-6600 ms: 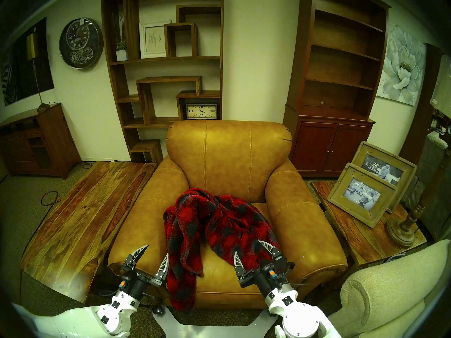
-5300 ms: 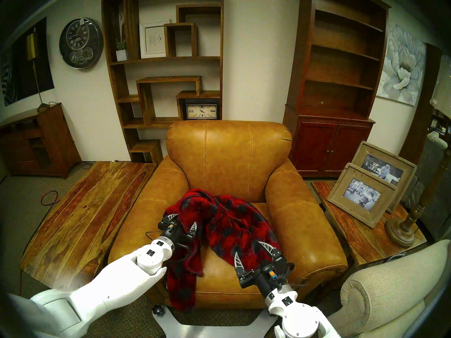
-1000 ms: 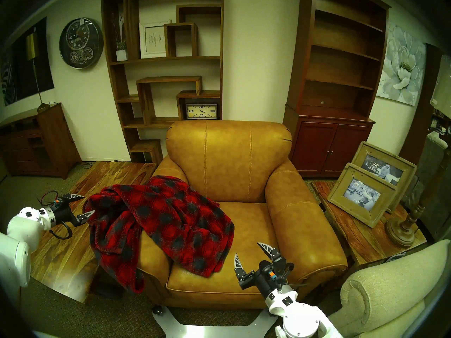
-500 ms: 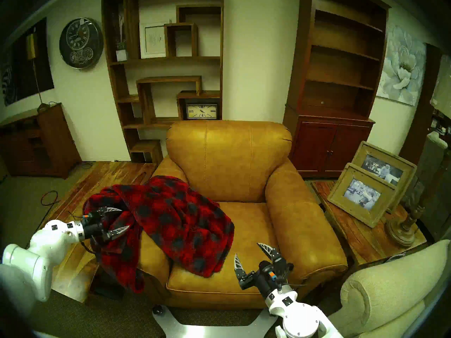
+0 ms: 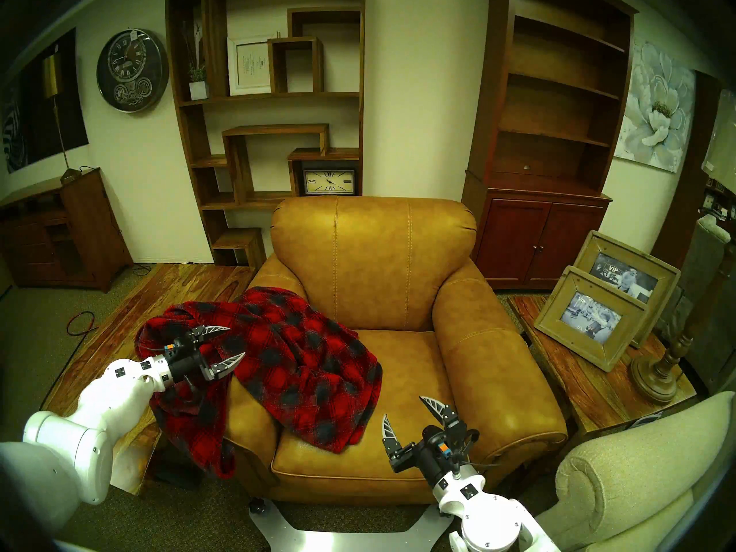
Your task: Move the blanket from sofa and drape it over the sofa arm
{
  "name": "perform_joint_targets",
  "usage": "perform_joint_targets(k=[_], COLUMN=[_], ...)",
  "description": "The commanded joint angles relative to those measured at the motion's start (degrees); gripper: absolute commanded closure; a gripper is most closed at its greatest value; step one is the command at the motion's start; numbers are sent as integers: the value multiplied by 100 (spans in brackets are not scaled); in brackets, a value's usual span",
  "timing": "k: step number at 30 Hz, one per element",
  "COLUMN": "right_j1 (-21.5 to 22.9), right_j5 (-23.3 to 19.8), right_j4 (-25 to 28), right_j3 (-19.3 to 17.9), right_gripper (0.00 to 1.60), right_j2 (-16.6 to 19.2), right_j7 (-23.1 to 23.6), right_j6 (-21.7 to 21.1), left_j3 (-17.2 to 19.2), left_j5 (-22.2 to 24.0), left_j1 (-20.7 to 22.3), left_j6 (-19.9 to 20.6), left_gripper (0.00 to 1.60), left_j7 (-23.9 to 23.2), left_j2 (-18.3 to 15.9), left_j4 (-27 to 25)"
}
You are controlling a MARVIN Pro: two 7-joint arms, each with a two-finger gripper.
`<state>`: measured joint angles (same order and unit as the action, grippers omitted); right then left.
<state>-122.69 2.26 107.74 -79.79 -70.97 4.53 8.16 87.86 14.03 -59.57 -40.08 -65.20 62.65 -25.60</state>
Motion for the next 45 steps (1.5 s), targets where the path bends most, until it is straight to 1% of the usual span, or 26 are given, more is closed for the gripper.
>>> perform_joint_targets(k=[1,9,13,16,18,19,20,22,23,27,28,29,30,31,33,34,35,36,37,38,45], right_j1=[36,41,44,45,47,47,48,49,50,54,54,55,58,58,60,60,62,63,66,66,76], right_j5=[0,-8,-13,-15,-17,-17,-18,-20,-21,-27,-27,-29,-31,-31,-34,-35,-36,-37,-39,-39,-48], right_j4=[96,94,93,93,93,93,87,74,70,48,48,44,35,35,26,20,17,13,6,6,-9], right_j3=[5,8,10,11,12,12,12,13,13,14,14,15,16,16,16,16,17,17,18,18,21], right_gripper=[0,0,0,0,0,0,0,0,0,0,0,0,0,0,0,0,0,0,0,0,0], right_j2=[-13,-11,-9,-8,-6,-6,-6,-4,-3,0,0,0,1,1,2,2,3,3,4,4,6], right_j7=[-6,-5,-5,-5,-5,-5,-4,-3,-2,0,0,0,0,0,1,1,1,2,2,2,4], right_j6=[31,31,32,32,32,32,31,27,26,24,24,24,24,24,24,23,24,24,24,24,27], left_j3=[20,31,48,55,70,70,92,36,17,-83,-83,-93,-115,-115,-112,-123,-116,-128,-146,-146,-172], left_j5=[139,219,280,301,339,339,454,570,618,926,926,984,1106,1106,1242,1276,1358,1399,1499,1499,1916], left_j1=[-7,-215,-416,-492,-622,-622,-700,-768,-792,-905,-905,-929,-1001,-1001,-1061,-1093,-1135,-1181,-1296,-1296,-1738], left_j6=[-157,-190,-209,-213,-212,-212,-88,19,66,358,358,410,535,535,667,726,801,857,980,980,1406], left_gripper=[0,0,0,0,0,0,0,0,0,0,0,0,0,0,0,0,0,0,0,0,0], left_j7=[-202,-67,7,30,63,63,122,165,187,213,213,217,219,219,242,256,263,273,309,309,502], left_j2=[142,201,210,209,204,204,394,747,852,1036,1036,1096,1231,1231,1420,1431,1547,1601,1738,1738,2214], left_j4=[-553,-952,-1293,-1417,-1630,-1630,-1580,-1597,-1612,-1685,-1685,-1706,-1730,-1730,-1755,-1739,-1759,-1750,-1737,-1737,-1660])
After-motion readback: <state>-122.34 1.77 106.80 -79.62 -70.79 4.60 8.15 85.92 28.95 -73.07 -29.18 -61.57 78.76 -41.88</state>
